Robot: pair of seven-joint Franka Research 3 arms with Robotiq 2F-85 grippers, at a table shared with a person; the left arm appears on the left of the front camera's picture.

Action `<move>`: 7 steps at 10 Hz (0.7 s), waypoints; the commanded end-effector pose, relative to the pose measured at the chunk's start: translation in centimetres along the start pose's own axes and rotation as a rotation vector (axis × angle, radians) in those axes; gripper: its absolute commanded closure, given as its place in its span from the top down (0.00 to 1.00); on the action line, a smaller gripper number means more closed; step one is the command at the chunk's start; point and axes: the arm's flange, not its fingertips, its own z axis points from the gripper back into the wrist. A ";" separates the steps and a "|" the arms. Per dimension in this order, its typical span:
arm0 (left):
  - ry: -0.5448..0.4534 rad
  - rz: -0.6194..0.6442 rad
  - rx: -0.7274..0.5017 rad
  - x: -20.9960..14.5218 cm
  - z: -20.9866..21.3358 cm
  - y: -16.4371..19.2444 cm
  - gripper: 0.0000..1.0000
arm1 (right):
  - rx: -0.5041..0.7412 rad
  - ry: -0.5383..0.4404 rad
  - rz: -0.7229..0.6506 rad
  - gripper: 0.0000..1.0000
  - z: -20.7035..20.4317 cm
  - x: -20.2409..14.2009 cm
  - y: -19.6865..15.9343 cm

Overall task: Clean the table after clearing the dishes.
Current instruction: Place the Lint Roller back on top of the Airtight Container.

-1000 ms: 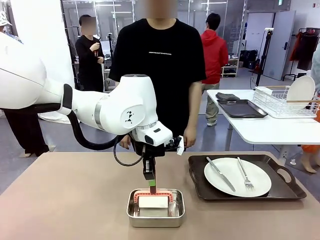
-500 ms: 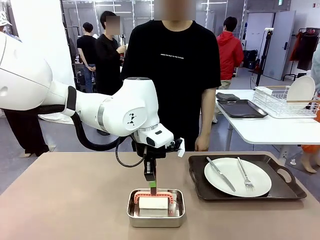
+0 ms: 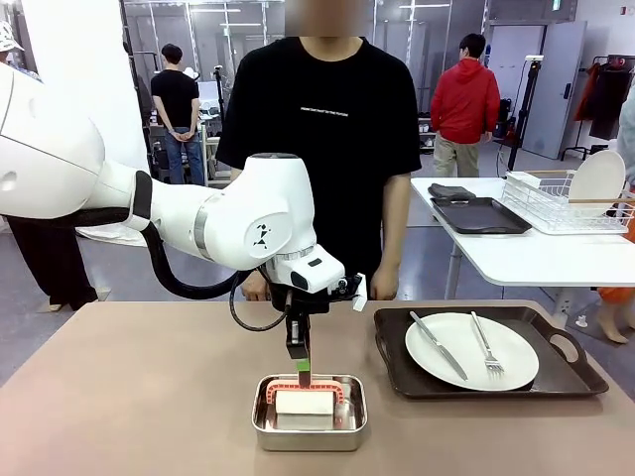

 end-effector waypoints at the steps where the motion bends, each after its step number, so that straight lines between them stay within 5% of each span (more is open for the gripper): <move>1: 0.012 0.031 -0.041 0.1 -2.5 -0.2 0.26 | 0.001 -0.002 0.003 1.00 0.1 -0.1 0.3; 6: -0.009 0.023 -0.023 0.0 1.7 -0.4 0.95 | 0.001 -0.002 0.003 1.00 0.1 -0.1 0.3; 7: -0.006 0.020 -0.027 0.0 2.4 -0.6 1.00 | 0.001 -0.002 0.003 1.00 0.1 -0.1 0.3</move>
